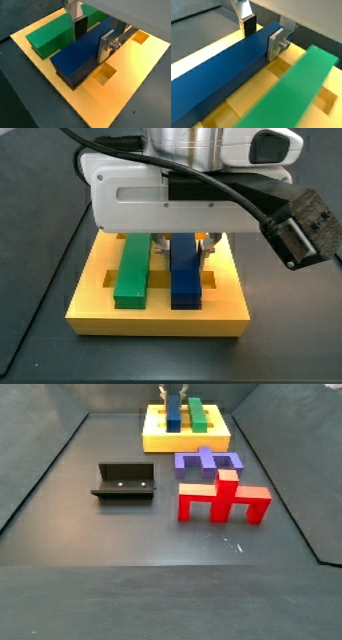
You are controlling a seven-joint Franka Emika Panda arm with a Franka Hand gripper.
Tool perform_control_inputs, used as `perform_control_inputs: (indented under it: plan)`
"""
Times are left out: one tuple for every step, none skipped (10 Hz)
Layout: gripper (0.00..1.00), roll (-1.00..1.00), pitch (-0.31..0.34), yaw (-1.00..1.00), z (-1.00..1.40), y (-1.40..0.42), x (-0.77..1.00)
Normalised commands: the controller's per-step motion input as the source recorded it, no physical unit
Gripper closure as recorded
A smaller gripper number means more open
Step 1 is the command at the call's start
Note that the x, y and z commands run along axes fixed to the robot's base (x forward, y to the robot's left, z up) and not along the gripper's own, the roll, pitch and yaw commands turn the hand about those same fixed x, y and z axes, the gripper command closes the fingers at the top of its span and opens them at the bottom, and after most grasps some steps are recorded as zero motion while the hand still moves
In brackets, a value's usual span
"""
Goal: Pick up the blue object. Move up. Move to above the board. Insert the blue object.
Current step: Insert the blue object.
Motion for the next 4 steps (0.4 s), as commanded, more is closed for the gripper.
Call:
perform_control_inputs:
  plan:
    - [1.00,0.00,0.000,-0.03,-0.18,-0.02,-0.19]
    - [1.00,0.00,0.000,0.00,-0.33,-0.06,0.00]
    - [1.00,0.00,0.000,-0.01,-0.31,-0.03,0.09]
    - [1.00,0.00,0.000,0.00,0.00,0.00,0.00]
